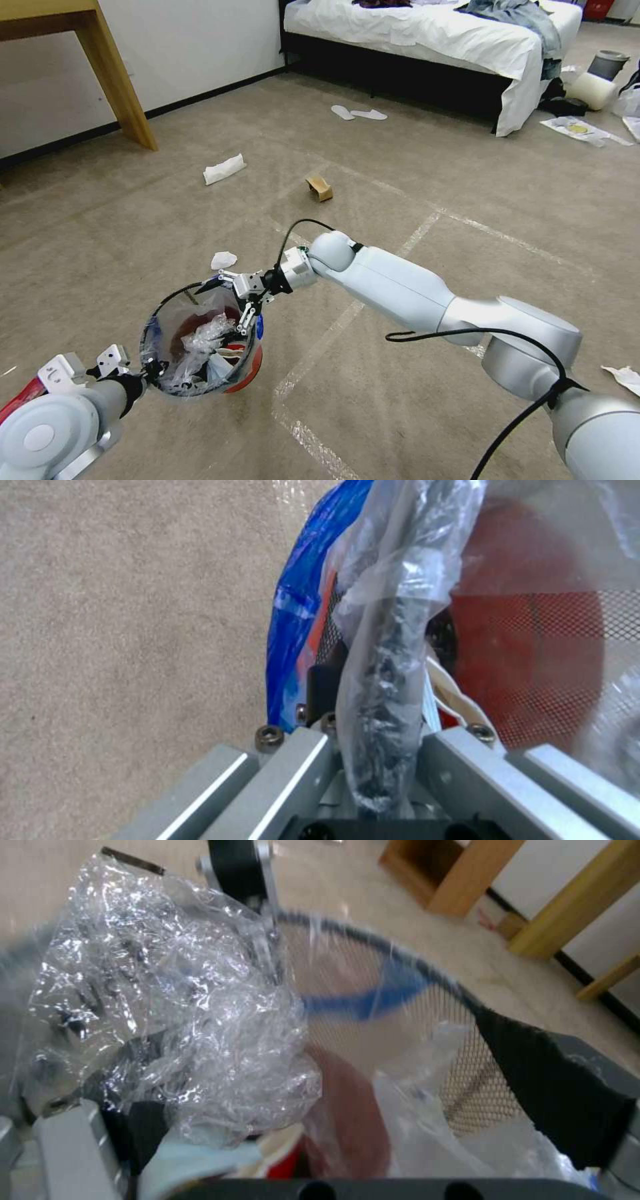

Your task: Pick up the trash bin and place the garbage on the floor into it.

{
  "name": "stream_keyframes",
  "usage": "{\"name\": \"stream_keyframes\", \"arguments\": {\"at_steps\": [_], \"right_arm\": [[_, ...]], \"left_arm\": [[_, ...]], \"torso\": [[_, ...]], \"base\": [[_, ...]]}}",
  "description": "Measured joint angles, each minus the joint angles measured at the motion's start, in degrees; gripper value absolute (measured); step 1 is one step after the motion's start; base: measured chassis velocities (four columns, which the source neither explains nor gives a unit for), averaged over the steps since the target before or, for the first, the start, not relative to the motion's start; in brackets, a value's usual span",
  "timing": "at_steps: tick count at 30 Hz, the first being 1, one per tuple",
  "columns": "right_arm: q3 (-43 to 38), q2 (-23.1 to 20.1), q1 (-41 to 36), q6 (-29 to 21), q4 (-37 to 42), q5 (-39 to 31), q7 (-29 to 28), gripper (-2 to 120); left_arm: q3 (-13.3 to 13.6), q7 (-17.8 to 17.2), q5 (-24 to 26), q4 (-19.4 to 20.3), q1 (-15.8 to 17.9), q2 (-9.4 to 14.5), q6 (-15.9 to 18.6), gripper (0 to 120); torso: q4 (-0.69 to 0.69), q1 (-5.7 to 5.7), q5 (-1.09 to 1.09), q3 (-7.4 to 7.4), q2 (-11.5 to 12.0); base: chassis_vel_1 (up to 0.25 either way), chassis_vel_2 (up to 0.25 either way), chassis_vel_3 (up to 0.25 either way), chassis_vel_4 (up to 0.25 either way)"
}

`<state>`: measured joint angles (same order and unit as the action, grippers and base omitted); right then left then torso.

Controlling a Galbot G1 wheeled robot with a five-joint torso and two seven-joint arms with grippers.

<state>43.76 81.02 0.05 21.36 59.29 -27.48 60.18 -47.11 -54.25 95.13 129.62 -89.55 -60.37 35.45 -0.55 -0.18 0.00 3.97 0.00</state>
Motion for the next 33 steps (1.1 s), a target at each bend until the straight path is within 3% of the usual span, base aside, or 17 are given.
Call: {"name": "stream_keyframes", "arguments": {"at_steps": [7,13,21,23,27,29,33], "right_arm": [[1.2,4.1,3.4,1.7,-4.5,5.7,2.4,100],[1.3,6.0,5.1,1.4,-6.7,3.6,4.8,100],[-0.4,7.2,6.7,2.3,-7.3,5.9,8.4,100],[0.1,7.1,7.5,0.7,-6.5,1.9,10.6,100],[1.6,7.2,8.0,2.0,-6.6,0.6,6.8,100],[0.7,7.9,8.4,0.2,-6.9,1.1,14.1,100],[0.5,8.3,8.9,2.0,-7.3,4.0,15.8,100]], "left_arm": [[0.3,0.0,-0.2,0.1,0.1,-0.2,0.0,0],[0.5,0.1,-0.6,-0.2,0.2,-0.4,0.0,0],[0.4,0.2,-0.5,-0.4,0.1,-0.1,0.0,0],[0.4,0.2,-0.5,-0.4,0.1,-0.1,0.0,0],[0.4,0.2,-0.5,-0.4,0.2,-0.1,0.0,0],[0.4,0.3,-0.5,-0.2,0.1,-0.1,0.0,0],[0.2,0.3,-0.5,-0.2,-0.1,-0.1,0.1,0]], "torso": [[0.0,0.0,0.0,0.0,0.0],[0.01,0.0,0.0,0.0,0.0],[0.0,-0.01,0.0,0.01,0.0],[0.0,0.0,0.0,0.0,0.0],[-0.01,0.0,0.0,0.01,0.0],[0.01,0.0,0.0,0.0,0.0],[0.0,0.0,0.0,0.0,0.0]], "base": [[0.0,0.0,0.0,0.0],[0.0,0.0,0.0,0.0],[0.0,0.0,0.0,0.0],[0.0,0.0,0.0,0.0],[0.0,0.0,0.0,0.0],[0.0,0.0,0.0,0.0],[0.0,0.0,0.0,0.0]]}}
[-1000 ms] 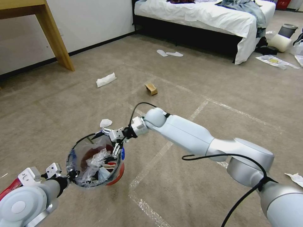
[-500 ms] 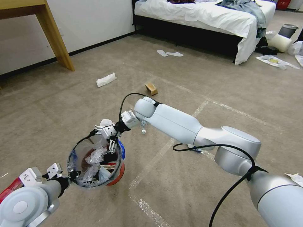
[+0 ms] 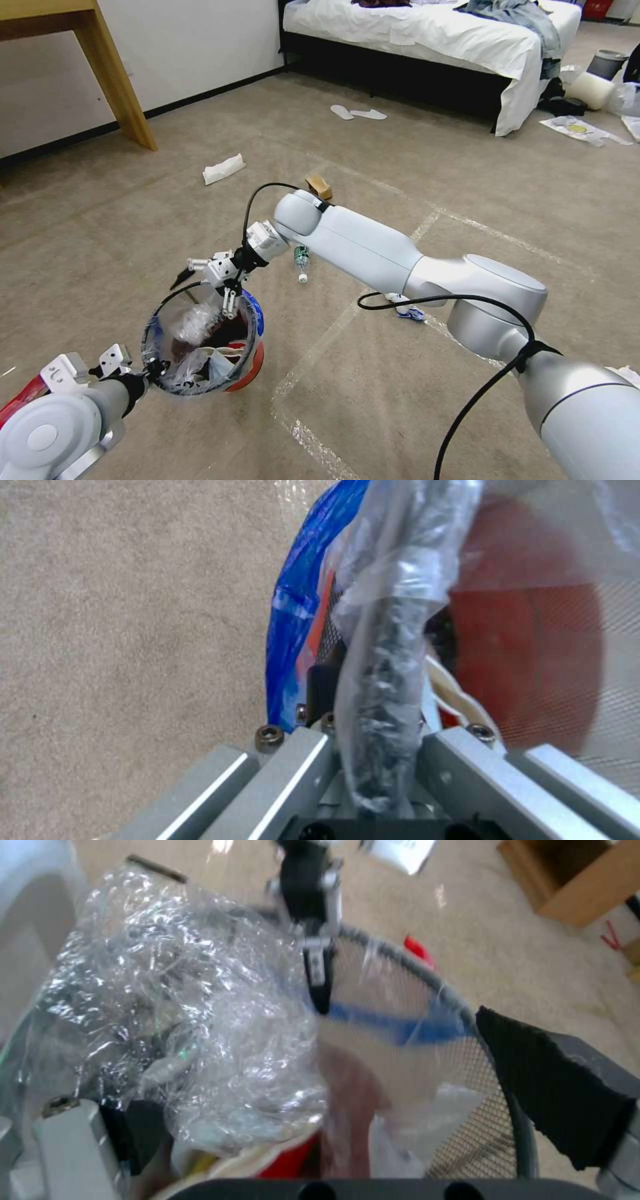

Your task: Pick up the trash bin and place the garbage on the floor into it.

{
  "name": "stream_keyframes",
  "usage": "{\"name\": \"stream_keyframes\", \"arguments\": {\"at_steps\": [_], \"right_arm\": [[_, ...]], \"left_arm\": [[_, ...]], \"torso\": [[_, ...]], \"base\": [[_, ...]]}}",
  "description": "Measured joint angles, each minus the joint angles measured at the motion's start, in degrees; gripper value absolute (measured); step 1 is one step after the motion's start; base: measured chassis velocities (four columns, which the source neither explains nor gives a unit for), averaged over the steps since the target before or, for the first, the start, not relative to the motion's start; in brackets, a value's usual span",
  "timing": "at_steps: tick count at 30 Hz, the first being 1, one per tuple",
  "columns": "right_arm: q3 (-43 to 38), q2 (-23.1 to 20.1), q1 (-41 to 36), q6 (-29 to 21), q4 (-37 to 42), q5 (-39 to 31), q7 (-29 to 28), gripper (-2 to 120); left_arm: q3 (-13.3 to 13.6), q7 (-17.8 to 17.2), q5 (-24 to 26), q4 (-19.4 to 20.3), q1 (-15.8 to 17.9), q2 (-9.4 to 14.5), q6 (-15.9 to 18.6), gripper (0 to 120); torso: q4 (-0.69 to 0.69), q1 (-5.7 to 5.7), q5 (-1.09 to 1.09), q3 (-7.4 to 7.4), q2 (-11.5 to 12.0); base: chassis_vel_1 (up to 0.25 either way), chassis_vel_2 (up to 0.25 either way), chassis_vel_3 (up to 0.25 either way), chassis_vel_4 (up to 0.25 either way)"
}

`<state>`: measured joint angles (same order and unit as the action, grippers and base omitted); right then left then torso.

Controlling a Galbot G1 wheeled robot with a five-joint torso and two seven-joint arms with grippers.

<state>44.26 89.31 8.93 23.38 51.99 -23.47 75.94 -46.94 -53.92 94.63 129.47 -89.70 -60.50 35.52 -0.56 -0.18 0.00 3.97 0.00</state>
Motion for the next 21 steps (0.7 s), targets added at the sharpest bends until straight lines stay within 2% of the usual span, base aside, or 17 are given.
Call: {"name": "stream_keyframes", "arguments": {"at_steps": [1,8,9,11,14,16,19,20,21], "right_arm": [[-0.9,0.7,0.1,2.0,-0.5,4.7,0.4,100],[-0.1,1.0,0.2,1.1,-0.2,2.9,3.5,100],[0.1,1.3,0.6,-0.5,-1.0,2.3,6.9,100],[0.3,1.6,0.8,-0.7,-2.1,2.1,8.2,100],[0.2,1.9,0.8,1.1,-3.3,5.2,7.0,100],[-0.6,1.9,0.4,3.6,-3.1,9.7,5.3,100],[-0.5,1.5,0.2,3.6,-2.6,9.5,4.8,100],[0.2,0.7,0.0,2.9,-2.4,6.1,4.3,100],[0.3,0.6,-0.1,2.4,-2.8,5.6,4.3,100]], "left_arm": [[0.0,0.0,0.0,0.0,-0.1,0.0,0.0,0],[-0.1,0.1,-0.1,0.0,0.0,-0.2,0.0,0],[-0.1,0.1,-0.1,0.0,0.0,-0.2,0.0,0],[0.0,0.1,-0.2,0.0,0.1,-0.2,0.0,0],[0.0,0.2,-0.2,0.0,0.2,-0.2,0.0,0],[0.0,0.1,-0.3,0.0,0.2,-0.2,0.1,0],[0.0,0.1,-0.3,-0.1,0.2,-0.2,0.1,0],[0.0,0.1,-0.3,-0.2,0.2,-0.2,0.1,0],[0.1,0.1,-0.3,-0.3,0.3,-0.2,0.0,0]], "torso": [[0.0,0.0,0.0,0.0,0.0],[0.0,0.0,0.0,0.0,0.0],[0.0,0.0,0.0,0.0,0.0],[0.0,0.0,0.0,0.0,0.0],[0.0,0.0,0.0,0.01,0.0],[0.01,0.0,0.0,0.0,0.0],[0.02,0.0,0.0,0.01,0.0],[0.0,0.0,0.0,0.0,0.0],[0.0,0.0,-0.01,0.01,0.0]], "base": [[0.0,0.0,0.0,0.0],[0.0,0.0,0.0,0.0],[0.0,0.0,0.0,0.0],[0.0,0.0,0.0,0.0],[0.0,0.0,0.0,0.0],[0.0,0.0,0.0,0.0],[0.0,0.0,0.0,0.0],[0.0,0.0,0.0,0.0],[0.0,0.0,0.0,0.0]]}}
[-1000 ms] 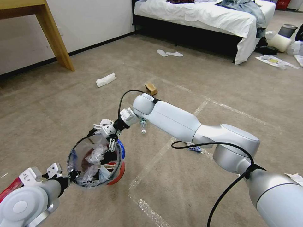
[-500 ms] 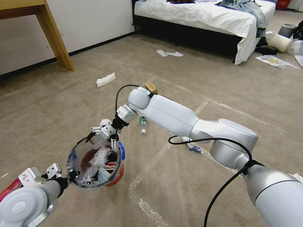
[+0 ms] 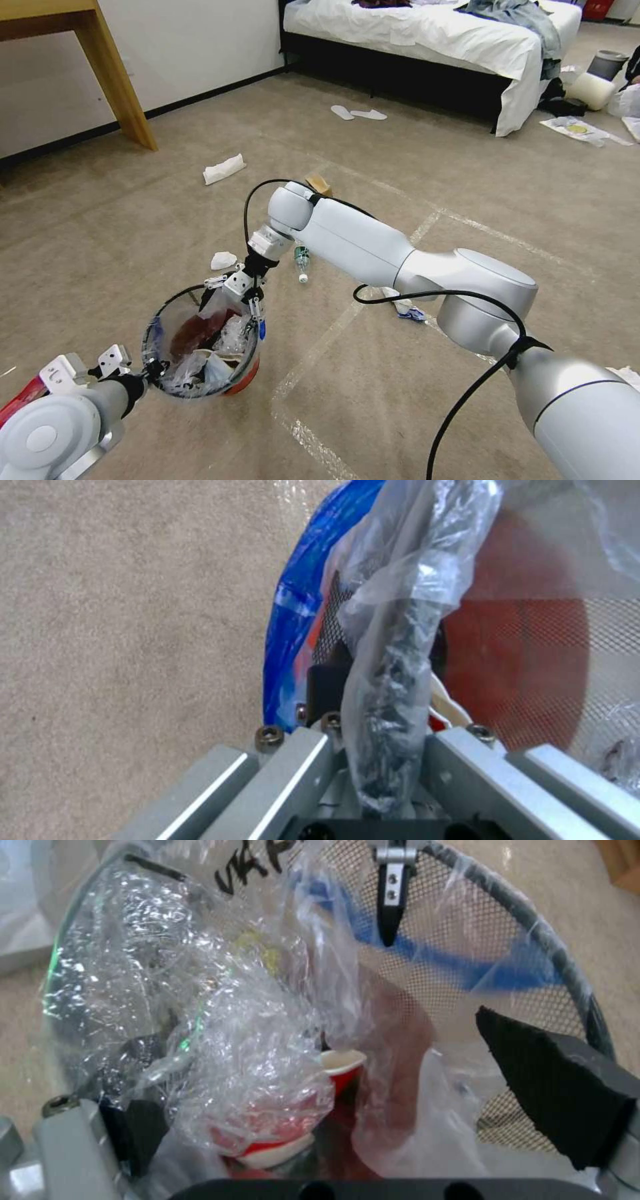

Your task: Pick up the trash bin and place the garbage on the floor into it.

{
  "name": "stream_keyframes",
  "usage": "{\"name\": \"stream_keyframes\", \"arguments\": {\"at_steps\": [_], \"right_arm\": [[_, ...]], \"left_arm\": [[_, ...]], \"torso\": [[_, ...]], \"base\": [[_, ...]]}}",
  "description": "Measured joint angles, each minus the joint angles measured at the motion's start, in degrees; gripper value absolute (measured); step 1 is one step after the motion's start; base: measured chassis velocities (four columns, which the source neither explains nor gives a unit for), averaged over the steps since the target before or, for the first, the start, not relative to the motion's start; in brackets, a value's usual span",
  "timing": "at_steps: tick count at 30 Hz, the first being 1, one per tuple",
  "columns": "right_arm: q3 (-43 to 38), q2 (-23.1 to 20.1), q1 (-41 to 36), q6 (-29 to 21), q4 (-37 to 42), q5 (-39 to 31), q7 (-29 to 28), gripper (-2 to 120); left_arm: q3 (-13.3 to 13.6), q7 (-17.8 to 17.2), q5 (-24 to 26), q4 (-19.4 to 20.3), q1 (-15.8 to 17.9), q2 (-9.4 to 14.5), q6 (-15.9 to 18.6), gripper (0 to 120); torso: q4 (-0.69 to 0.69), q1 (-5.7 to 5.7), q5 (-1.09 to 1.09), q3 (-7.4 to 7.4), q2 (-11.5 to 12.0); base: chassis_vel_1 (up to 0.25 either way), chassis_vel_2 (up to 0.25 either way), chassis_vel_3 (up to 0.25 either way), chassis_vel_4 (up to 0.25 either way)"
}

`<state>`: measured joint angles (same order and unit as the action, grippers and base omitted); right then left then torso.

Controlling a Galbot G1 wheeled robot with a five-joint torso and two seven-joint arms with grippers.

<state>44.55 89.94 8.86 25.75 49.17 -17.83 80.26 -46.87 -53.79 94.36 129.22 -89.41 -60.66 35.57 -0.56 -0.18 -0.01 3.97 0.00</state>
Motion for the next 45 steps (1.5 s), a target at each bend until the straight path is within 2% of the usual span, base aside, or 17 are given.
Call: {"name": "stream_keyframes", "arguments": {"at_steps": [4,10,14,19,22,23,30,35,36,37,39,41,44,45], "right_arm": [[0.1,0.1,0.0,-0.8,-0.5,-1.3,0.5,100],[1.9,-0.5,0.3,-3.7,-0.5,-10.5,-1.8,100],[2.2,-0.6,0.9,-4.2,0.2,-11.9,-2.8,100],[3.2,0.1,0.9,-4.5,0.2,-13.6,-5.5,100],[4.1,0.0,0.8,-5.6,0.8,-17.0,-6.8,100],[5.1,-0.3,0.9,-6.1,1.7,-19.9,-9.0,100],[4.4,0.5,0.9,-4.9,0.6,-16.3,-12.2,100],[4.9,-0.1,0.4,-6.7,1.8,-16.8,-9.6,100],[4.5,0.2,0.4,-6.9,1.5,-13.8,-8.6,100],[4.5,0.2,0.4,-6.9,1.5,-13.8,-8.6,100],[2.5,1.6,0.3,-4.1,0.1,-3.3,-8.7,100],[1.8,1.9,0.2,-3.6,0.0,-1.0,-7.9,100],[2.0,1.9,0.2,-4.1,0.5,-2.4,-7.3,100],[3.1,1.4,0.5,-5.1,1.2,-5.4,-7.1,100]], "left_arm": [[0.1,0.0,0.0,-0.1,0.2,0.1,0.0,0],[0.2,0.0,0.0,-0.2,0.3,0.2,-0.1,0],[0.4,-0.1,0.0,-0.2,0.3,0.2,-0.1,0],[0.8,-0.2,0.0,-0.2,0.6,0.0,-0.1,0],[0.6,-0.2,0.0,-0.2,0.4,0.1,-0.1,0],[0.4,-0.2,0.0,-0.2,0.2,0.1,-0.1,0],[0.3,-0.2,0.3,0.0,0.4,0.4,-0.1,0],[0.0,-0.2,0.3,0.1,0.1,0.5,-0.1,0],[-0.2,-0.1,0.3,0.2,-0.1,0.4,-0.1,0],[-0.2,-0.1,0.3,0.2,-0.1,0.4,-0.1,0],[-0.3,-0.1,0.3,0.3,-0.2,0.4,-0.1,0],[-0.4,-0.1,0.3,0.4,-0.2,0.3,-0.1,0],[-0.5,-0.1,0.3,0.5,-0.3,0.3,-0.1,0],[-0.6,-0.1,0.3,0.5,-0.3,0.3,-0.1,0]], "torso": [[-0.01,0.0,0.01,0.0,0.0],[0.01,0.0,0.01,0.0,0.0],[0.0,0.0,0.0,-0.01,0.0],[0.01,0.0,0.01,-0.01,0.0],[0.0,0.0,0.01,0.0,0.0],[0.01,0.0,0.01,0.0,0.0],[0.01,0.0,0.01,-0.01,0.0],[0.0,0.0,0.01,0.0,0.0],[0.0,0.0,0.01,0.0,0.0],[0.0,0.0,0.01,0.0,0.0],[0.0,0.0,0.01,0.0,0.0],[0.01,0.0,0.02,0.0,0.0],[0.02,0.0,0.02,0.0,0.0],[0.02,0.0,0.01,0.0,0.0]], "base": [[0.0,0.0,0.0,0.0],[0.0,0.0,0.0,0.0],[0.0,0.0,0.0,0.0],[0.0,0.0,0.0,0.0],[0.0,0.0,0.0,0.0],[0.0,0.0,0.0,0.0],[0.0,0.0,0.0,0.0],[0.0,0.0,0.0,0.0],[0.0,0.0,0.0,0.0],[0.0,0.0,0.0,0.0],[0.0,0.0,0.0,0.0],[0.0,0.0,0.0,0.0],[0.0,0.0,0.0,0.0],[0.0,0.0,0.0,0.0]]}}
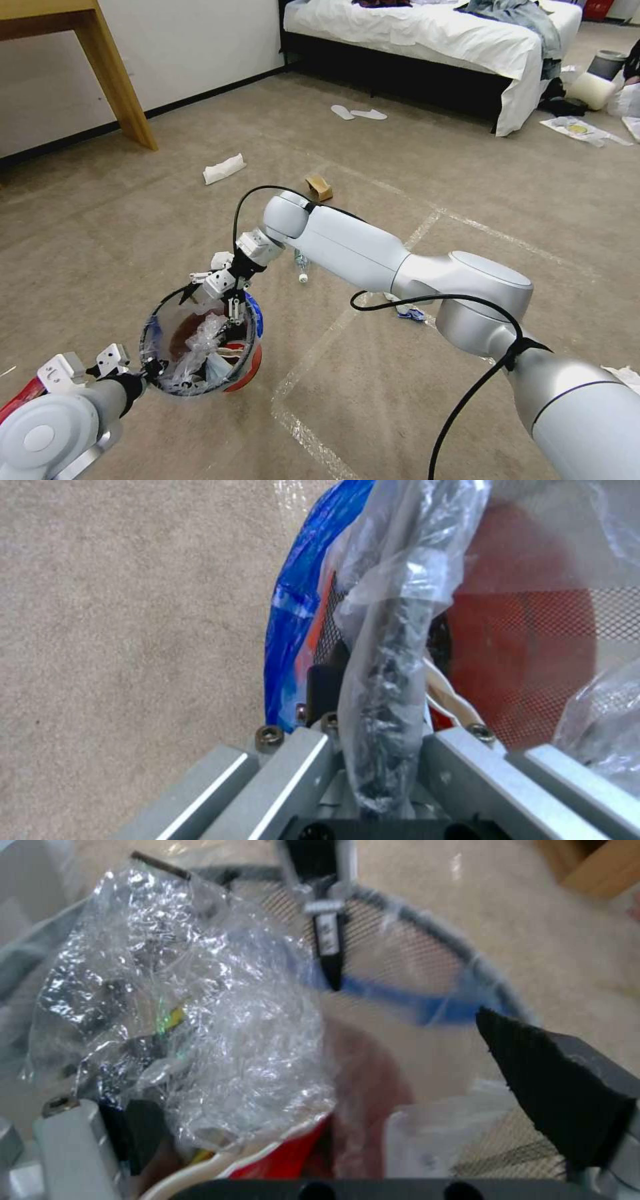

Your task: Pick up the trash bin and place the garbage on the floor into it.

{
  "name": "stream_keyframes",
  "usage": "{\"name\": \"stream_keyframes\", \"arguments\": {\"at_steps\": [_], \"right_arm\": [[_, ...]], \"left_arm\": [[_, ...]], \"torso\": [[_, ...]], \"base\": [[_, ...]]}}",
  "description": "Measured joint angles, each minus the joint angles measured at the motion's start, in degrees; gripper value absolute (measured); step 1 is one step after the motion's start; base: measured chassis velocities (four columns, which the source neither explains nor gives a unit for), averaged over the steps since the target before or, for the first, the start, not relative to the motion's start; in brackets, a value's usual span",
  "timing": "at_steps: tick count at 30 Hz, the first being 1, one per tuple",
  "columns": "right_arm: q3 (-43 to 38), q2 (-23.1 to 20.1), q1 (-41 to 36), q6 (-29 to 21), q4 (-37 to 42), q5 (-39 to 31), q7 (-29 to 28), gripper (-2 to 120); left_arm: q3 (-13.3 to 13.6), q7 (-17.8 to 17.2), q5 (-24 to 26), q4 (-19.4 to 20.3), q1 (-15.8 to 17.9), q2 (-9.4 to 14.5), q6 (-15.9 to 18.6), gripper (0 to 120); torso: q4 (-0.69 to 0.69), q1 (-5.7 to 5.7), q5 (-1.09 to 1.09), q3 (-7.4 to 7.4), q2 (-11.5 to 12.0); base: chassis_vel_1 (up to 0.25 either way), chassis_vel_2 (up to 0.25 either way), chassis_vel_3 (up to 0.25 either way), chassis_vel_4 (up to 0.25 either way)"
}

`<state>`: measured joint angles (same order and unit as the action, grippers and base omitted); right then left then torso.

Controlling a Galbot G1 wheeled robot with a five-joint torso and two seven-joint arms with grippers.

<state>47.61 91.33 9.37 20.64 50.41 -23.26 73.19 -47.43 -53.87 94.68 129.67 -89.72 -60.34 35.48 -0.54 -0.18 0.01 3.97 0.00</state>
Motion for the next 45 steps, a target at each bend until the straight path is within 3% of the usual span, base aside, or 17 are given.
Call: {"name": "stream_keyframes", "arguments": {"at_steps": [7,9,16,18,21,24,36,38,43,45], "right_arm": [[0.4,0.7,0.9,1.0,-0.4,4.7,4.5,100],[-3.0,0.8,2.7,3.9,0.3,14.2,10.1,100],[-0.1,0.8,3.7,2.6,-0.1,6.7,7.9,100],[2.3,0.8,3.7,-0.1,0.2,-2.3,6.1,100],[4.4,0.8,4.0,-1.7,0.5,-7.1,2.1,100],[4.3,0.8,4.5,-3.0,-0.2,-9.0,1.6,100],[5.8,0.5,4.4,-5.1,0.7,-13.5,-0.4,100],[4.2,0.7,4.9,-3.1,-0.5,-7.1,-0.6,100],[5.8,0.5,4.8,-6.3,1.7,-8.9,0.8,100],[5.7,0.5,4.8,-6.7,1.9,-6.2,0.3,100]], "left_arm": [[0.0,0.0,0.0,0.0,0.1,0.0,0.0,0],[-0.2,0.1,-0.2,0.0,-0.3,-0.4,0.0,0],[-0.1,0.1,-0.2,-0.1,0.1,-0.4,0.0,0],[-0.1,0.1,-0.2,-0.3,0.1,-0.3,0.0,0],[-0.1,0.1,-0.2,-0.4,0.0,-0.4,0.0,0],[0.1,0.1,-0.4,-0.4,0.1,-0.5,0.0,0],[0.0,0.1,-0.3,-0.1,0.0,-0.4,0.0,0],[0.2,0.1,-0.4,0.1,0.0,-0.5,0.0,0],[-0.3,0.1,-0.4,0.5,-0.3,-0.7,0.0,0],[-0.5,0.1,-0.4,0.6,-0.5,-0.8,0.0,0]], "torso": [[-0.01,0.0,0.01,0.0,0.0],[-0.01,0.0,0.0,0.0,0.0],[-0.02,0.0,0.0,0.0,0.0],[-0.01,0.0,-0.01,0.0,0.0],[0.0,0.0,-0.01,0.0,0.0],[-0.02,0.0,0.0,0.0,0.0],[-0.02,0.0,0.0,0.0,0.0],[-0.01,0.0,0.0,0.0,0.0],[-0.01,0.0,0.0,0.0,0.0],[0.0,0.0,0.0,0.0,0.0]], "base": [[0.0,0.0,0.0,0.0],[0.0,0.0,0.0,0.0],[0.0,0.0,0.0,0.0],[0.0,0.0,0.0,0.0],[0.0,0.0,0.0,0.0],[0.0,0.0,0.0,0.0],[0.0,0.0,0.0,0.0],[0.0,0.0,0.0,0.0],[0.0,0.0,0.0,0.0],[0.0,0.0,0.0,0.0]]}}
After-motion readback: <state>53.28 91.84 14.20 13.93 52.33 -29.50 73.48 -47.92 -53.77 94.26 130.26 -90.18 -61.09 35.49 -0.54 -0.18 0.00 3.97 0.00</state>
